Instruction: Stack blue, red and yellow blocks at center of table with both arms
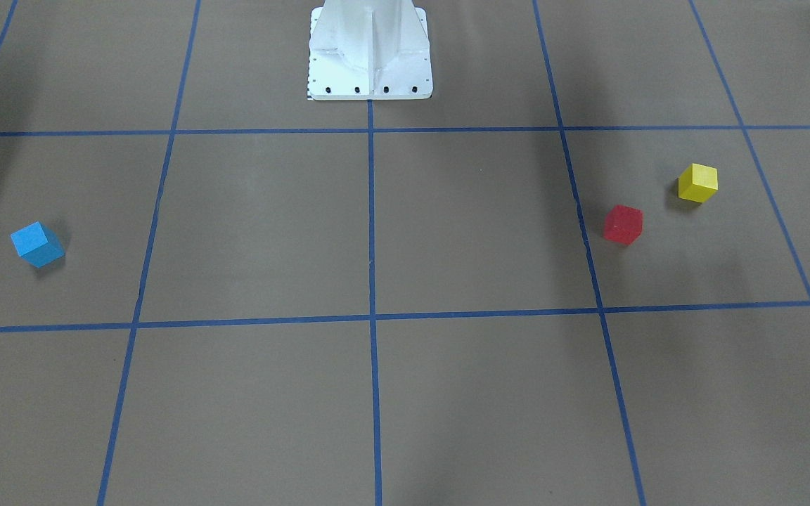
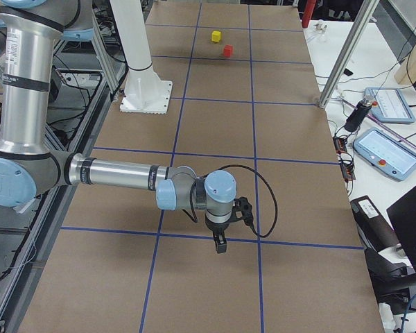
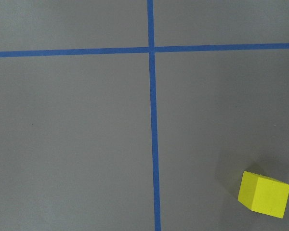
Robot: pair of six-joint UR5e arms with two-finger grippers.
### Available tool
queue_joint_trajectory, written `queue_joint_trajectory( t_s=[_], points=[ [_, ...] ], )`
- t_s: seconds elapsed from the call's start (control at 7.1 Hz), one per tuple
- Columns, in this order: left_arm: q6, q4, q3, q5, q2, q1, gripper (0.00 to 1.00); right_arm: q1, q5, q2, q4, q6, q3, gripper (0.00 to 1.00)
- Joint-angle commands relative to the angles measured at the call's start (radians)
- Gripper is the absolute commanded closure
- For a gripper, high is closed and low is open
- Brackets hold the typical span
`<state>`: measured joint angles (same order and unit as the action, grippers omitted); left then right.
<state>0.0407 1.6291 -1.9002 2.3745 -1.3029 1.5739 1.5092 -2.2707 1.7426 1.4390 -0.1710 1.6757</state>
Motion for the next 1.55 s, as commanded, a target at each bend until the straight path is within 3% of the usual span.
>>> queue_joint_trajectory(
  t_s=[0.0,0.42,0.99,1.13,1.41],
  points=[
    [0.005,0.000,-0.046,0.000,-0.002,0.000,0.00,0.000,-0.003,-0.002,0.000,0.001,0.030,0.00],
    [0.007,0.049,-0.057,-0.007,-0.071,0.002,0.00,-0.001,0.000,-0.081,-0.002,0.001,0.082,0.00],
    [0.008,0.156,-0.036,0.000,-0.121,0.003,0.00,-0.032,-0.153,-0.014,-0.263,0.010,0.068,0.00],
    [0.008,0.158,-0.031,-0.001,-0.121,0.002,0.00,-0.074,-0.177,-0.011,-0.270,0.059,0.075,0.00],
    [0.008,0.158,-0.037,0.000,-0.121,0.002,0.00,-0.197,-0.126,0.021,-0.400,0.264,0.096,0.00]
  ],
)
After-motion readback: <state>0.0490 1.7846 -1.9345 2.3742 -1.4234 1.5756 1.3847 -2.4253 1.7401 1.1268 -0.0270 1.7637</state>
